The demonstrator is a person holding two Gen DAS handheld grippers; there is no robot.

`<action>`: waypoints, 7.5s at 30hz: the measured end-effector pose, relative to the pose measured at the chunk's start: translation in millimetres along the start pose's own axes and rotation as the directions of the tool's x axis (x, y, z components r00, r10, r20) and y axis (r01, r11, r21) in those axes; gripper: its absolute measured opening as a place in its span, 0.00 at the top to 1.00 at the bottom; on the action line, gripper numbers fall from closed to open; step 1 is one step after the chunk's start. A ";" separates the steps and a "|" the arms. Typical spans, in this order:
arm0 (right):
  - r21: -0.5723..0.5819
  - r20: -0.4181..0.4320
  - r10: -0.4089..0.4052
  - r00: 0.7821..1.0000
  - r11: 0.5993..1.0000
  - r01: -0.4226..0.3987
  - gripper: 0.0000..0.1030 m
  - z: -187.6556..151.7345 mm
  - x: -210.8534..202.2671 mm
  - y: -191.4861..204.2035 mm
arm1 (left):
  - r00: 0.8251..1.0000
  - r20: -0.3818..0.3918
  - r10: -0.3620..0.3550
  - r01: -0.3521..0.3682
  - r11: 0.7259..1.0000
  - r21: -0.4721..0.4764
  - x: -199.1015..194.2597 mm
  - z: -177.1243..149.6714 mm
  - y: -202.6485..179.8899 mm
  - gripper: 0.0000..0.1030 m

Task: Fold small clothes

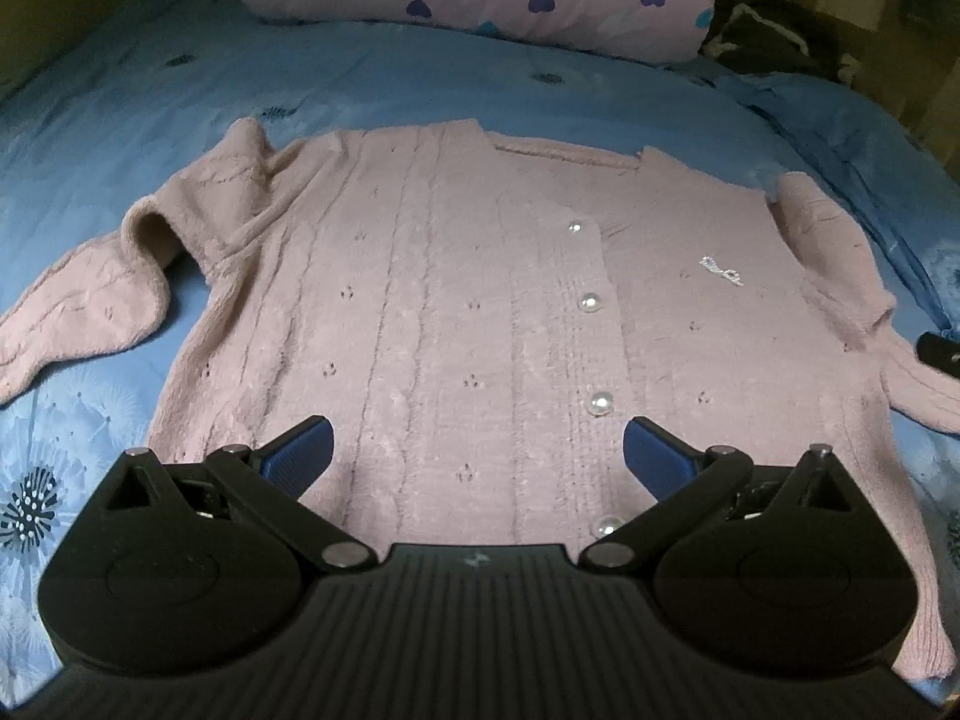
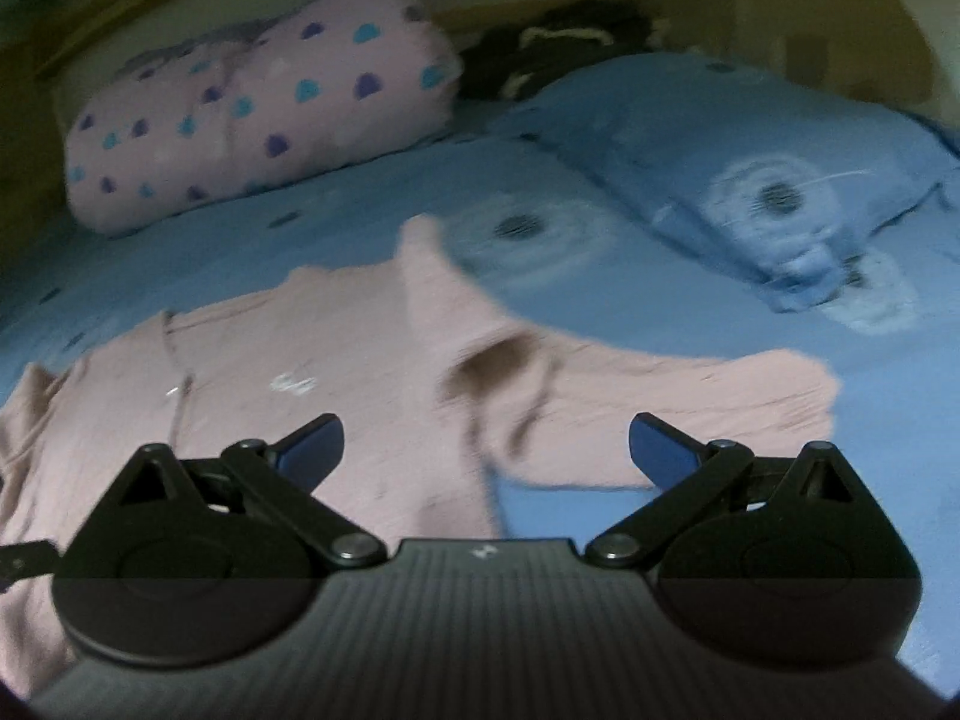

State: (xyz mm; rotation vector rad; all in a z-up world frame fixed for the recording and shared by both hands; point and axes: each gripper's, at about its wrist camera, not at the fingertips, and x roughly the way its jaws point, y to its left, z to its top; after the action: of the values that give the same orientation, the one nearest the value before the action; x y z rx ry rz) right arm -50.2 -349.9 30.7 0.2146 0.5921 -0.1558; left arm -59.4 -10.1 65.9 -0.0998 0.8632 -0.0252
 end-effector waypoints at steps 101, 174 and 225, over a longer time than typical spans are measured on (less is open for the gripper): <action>0.352 0.118 -0.190 0.975 0.926 0.138 0.82 129.3 -50.5 -101.9 | 1.000 0.008 -0.029 0.027 0.983 0.182 44.6 46.2 34.0 0.00; -0.098 -0.078 0.079 0.994 0.992 -0.086 0.47 41.4 85.0 59.5 | 0.997 0.073 0.017 -0.025 0.993 0.112 89.2 71.4 -19.0 0.00; 0.090 -0.010 0.118 0.993 0.989 -0.117 0.43 33.5 136.9 24.5 | 0.992 0.121 -0.037 0.037 0.999 0.005 102.1 70.1 81.6 0.58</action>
State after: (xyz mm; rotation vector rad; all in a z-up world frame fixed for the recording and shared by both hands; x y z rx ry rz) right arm 84.9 -345.9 -16.1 0.3369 0.5862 -0.0664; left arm 58.8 70.2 25.8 -0.1134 0.7405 -0.0544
